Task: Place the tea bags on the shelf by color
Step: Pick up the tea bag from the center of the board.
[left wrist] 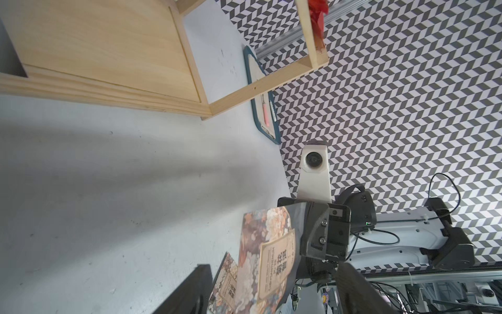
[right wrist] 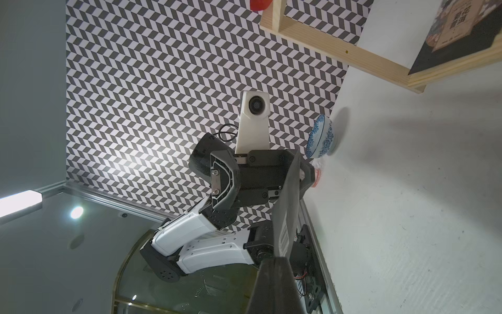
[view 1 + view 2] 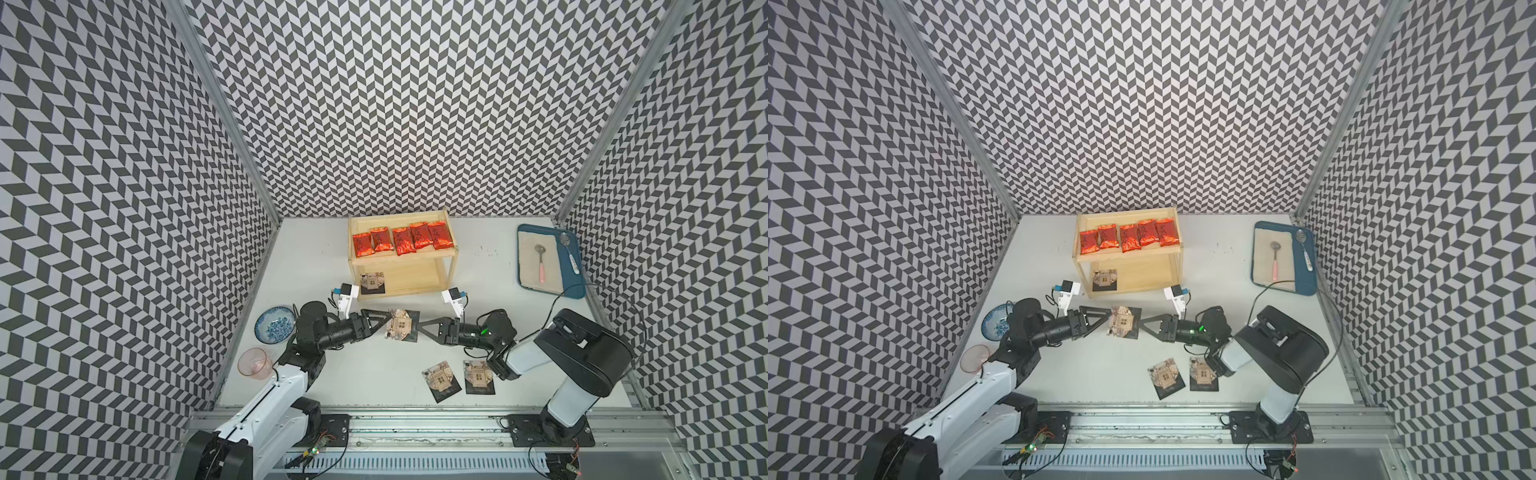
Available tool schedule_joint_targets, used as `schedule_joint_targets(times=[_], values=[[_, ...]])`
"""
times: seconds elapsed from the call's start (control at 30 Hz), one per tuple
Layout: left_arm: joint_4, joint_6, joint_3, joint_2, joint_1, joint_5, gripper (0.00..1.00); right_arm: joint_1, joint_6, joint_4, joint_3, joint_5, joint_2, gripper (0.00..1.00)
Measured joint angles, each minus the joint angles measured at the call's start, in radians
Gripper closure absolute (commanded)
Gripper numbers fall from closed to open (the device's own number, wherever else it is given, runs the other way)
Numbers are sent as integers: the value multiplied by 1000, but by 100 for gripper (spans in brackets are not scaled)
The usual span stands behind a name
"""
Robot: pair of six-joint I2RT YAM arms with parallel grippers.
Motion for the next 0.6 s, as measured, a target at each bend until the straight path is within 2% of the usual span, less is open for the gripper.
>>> schedule_joint_targets(times=[0.17,0.23,0.4,0.6], values=[[34,-15,0,0,-20,13,37,1,-2,-34,28,-11,0,100],[41,-18,0,0,-28,16,44,2,-5,-51,38,-13,-1,100],[37,-11,2,-3,-33,14,71,2,-20,-93,45,-16,-10,100],[-44,35,21,-23,-33,-15,95,2,-35,-121,45,-20,-31,100]])
